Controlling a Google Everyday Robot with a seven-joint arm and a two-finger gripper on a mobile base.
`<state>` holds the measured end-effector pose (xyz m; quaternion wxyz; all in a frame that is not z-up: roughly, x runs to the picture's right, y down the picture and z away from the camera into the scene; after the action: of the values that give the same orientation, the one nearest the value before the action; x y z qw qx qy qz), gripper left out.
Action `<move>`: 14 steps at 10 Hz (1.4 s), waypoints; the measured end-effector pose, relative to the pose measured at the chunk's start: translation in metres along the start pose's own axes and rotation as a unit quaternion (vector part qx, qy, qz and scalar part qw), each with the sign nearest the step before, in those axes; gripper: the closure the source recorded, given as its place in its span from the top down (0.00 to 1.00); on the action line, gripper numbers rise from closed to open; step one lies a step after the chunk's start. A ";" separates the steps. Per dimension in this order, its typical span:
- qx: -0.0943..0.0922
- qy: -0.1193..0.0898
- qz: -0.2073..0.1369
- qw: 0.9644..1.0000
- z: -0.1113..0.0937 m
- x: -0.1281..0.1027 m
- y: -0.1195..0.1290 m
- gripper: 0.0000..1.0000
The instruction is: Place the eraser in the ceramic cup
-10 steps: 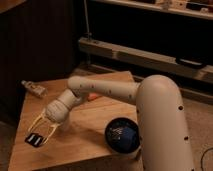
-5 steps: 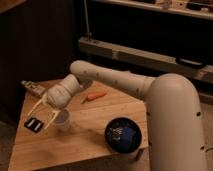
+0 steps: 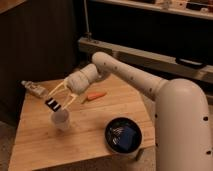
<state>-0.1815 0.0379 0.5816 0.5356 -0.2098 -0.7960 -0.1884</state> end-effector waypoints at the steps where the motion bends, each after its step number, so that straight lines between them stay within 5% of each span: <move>1: 0.003 -0.001 0.005 1.000 -0.001 0.003 0.004 0.02; 5: -0.013 -0.007 0.024 1.000 0.027 0.004 0.013 0.02; 10: -0.003 0.006 0.037 0.999 0.017 0.018 0.017 0.02; 14: -0.009 -0.008 0.043 0.999 0.022 0.032 0.009 0.02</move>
<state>-0.2045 0.0611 0.6047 0.5351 -0.2502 -0.7886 -0.1711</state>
